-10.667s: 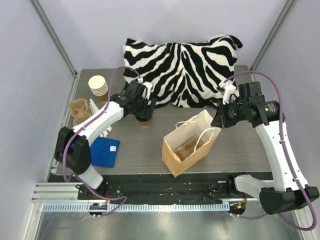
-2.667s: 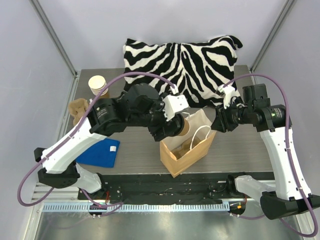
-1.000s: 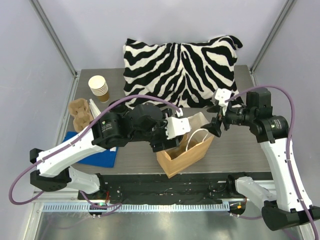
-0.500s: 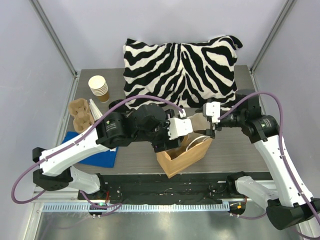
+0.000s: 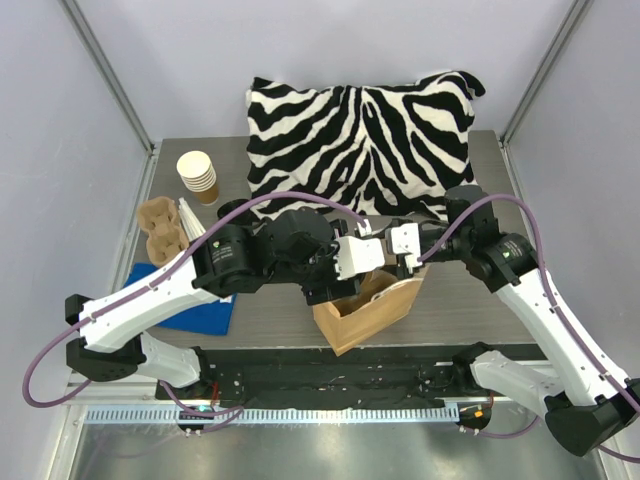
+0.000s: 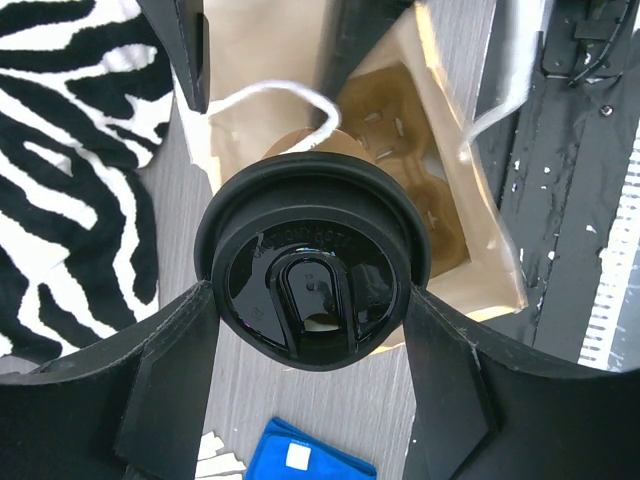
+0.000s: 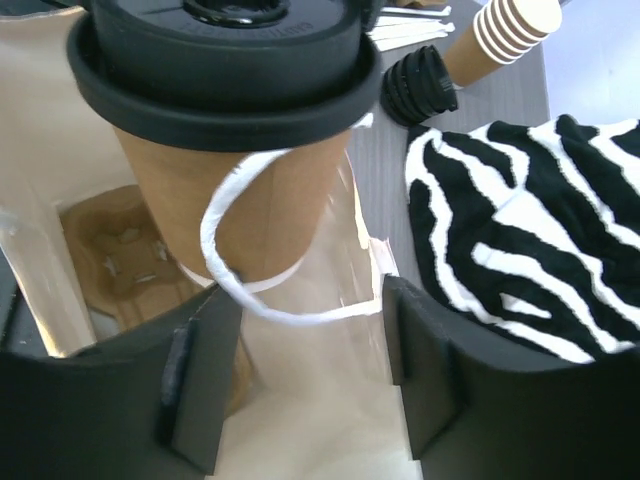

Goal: Pack the takeout coffee

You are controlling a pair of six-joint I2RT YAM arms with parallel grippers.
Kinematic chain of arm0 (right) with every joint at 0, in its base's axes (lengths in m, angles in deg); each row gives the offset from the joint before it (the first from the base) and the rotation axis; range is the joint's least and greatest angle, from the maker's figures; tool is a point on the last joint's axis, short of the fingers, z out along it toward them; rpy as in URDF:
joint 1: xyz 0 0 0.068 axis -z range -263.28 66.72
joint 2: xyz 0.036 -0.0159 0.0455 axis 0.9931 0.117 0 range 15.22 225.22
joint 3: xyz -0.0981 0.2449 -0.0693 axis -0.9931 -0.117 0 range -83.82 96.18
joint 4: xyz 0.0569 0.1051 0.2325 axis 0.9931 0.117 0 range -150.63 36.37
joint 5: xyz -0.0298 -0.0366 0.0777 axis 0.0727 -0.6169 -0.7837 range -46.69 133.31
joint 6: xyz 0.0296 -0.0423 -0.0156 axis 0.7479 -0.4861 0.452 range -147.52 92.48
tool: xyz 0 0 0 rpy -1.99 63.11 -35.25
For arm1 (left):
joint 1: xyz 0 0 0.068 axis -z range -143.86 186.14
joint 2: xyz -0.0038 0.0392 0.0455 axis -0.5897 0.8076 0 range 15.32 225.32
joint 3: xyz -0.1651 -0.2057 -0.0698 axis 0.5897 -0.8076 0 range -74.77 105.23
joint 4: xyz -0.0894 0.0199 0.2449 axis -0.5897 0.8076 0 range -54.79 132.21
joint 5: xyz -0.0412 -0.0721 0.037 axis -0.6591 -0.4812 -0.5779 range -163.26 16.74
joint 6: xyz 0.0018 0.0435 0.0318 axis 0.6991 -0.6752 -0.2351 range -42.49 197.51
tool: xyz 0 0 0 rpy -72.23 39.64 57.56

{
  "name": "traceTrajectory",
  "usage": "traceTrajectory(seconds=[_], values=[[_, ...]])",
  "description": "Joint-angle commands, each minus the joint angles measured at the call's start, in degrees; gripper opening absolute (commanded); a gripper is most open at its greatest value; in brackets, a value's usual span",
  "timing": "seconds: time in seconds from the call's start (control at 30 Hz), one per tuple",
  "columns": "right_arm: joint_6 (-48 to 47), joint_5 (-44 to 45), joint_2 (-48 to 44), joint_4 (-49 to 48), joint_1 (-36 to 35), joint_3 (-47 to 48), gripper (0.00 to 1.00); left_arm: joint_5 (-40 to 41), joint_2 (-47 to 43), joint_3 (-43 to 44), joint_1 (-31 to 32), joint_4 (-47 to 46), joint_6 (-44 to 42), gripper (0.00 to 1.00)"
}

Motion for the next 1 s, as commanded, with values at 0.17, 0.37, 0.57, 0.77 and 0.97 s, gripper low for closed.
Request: traceTrajectory(seconds=[0.17, 0.37, 0.57, 0.77, 0.97], values=[[1.9, 1.78, 0.02, -4.18, -0.41, 1.29, 0.29, -2.35, -2.56, -2.98, 0.19, 0.26, -2.71, 0.08], [19.2, 7.83, 1.86, -12.44, -0.41, 3.83, 0.01, -2.54, -3.26, -5.35, 0.19, 0.88, -5.08, 0.07], [33.0, 14.53, 5.38, -8.59, -0.41, 9.72, 0.01, -2.19, -5.9, -7.82, 0.19, 0.08, -7.01, 0.07], [36.81, 11.38, 5.38, -3.75, -0.41, 11.32, 0.16, -2.97, -6.43, -9.31, 0.19, 0.17, -8.95, 0.07], [28.57, 9.97, 7.66, -0.41, -0.41, 10.61, 0.65, -2.89, -5.81, -9.93, 0.1, -0.18, -10.26, 0.07]])
